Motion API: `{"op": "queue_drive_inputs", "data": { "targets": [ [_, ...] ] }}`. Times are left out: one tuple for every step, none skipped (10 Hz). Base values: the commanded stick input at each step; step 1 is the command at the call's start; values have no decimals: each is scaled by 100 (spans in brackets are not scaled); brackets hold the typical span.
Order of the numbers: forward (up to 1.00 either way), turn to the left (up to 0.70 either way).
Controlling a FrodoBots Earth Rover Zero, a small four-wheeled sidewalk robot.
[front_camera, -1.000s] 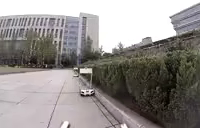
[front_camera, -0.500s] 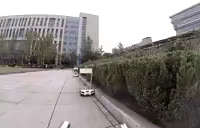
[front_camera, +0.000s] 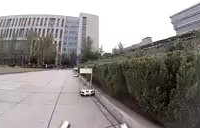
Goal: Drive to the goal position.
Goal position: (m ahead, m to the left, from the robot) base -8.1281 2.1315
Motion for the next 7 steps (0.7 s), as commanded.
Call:
{"op": "queue_drive_inputs", "data": {
  "targets": [
    [0, 0],
    [0, 0],
    [2, 0],
    [4, 0],
    [3, 0],
    [0, 0],
    [3, 0]
  ]
}}
